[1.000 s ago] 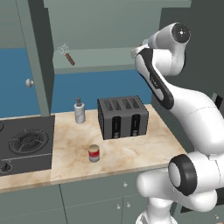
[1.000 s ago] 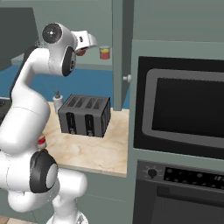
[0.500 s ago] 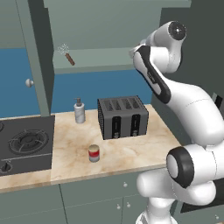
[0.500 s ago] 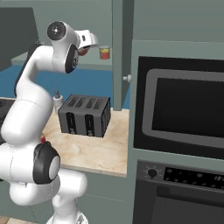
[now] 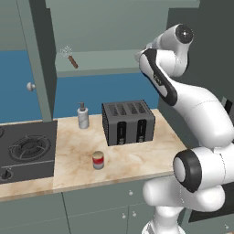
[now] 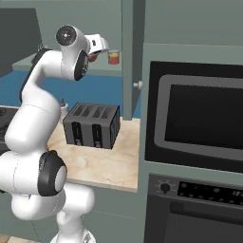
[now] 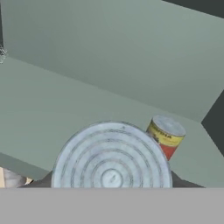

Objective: Pick the cans from the counter and place them in their designated side in the cabinet.

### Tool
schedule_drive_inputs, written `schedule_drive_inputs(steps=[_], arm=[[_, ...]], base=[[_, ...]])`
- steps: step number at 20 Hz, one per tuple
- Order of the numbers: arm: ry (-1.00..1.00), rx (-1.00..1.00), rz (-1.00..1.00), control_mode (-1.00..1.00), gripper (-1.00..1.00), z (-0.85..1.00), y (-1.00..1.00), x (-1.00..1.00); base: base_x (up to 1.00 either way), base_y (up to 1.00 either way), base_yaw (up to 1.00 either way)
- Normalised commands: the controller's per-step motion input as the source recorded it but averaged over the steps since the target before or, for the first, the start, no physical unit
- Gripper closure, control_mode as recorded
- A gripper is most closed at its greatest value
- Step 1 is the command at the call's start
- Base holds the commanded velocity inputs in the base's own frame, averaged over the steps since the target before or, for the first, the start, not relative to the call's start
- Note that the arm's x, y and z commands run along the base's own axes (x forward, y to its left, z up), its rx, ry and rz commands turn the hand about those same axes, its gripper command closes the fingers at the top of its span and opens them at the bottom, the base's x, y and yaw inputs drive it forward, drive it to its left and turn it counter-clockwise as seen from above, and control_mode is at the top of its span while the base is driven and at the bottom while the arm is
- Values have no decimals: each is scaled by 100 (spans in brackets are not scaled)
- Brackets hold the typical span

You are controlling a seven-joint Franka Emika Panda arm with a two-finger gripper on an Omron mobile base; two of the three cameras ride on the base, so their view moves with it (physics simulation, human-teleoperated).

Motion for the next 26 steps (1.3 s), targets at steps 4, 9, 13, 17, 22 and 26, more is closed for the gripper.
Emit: schedule_drive_inputs(steps=[4, 9, 13, 17, 22, 26], arm=[[0, -2, 1, -100, 100, 0, -3, 20], [0, -1, 1, -100, 100, 0, -1, 25], [2, -1, 1, -100, 100, -1, 0, 23], [3, -1, 1, -100, 100, -2, 0, 22], [4, -1, 1, -100, 100, -6, 0, 21], [3, -1, 1, -100, 100, -10, -1, 18]], base=[[0, 0, 0], [0, 0, 0], [0, 0, 0], [0, 0, 0], [0, 0, 0], [0, 0, 0]])
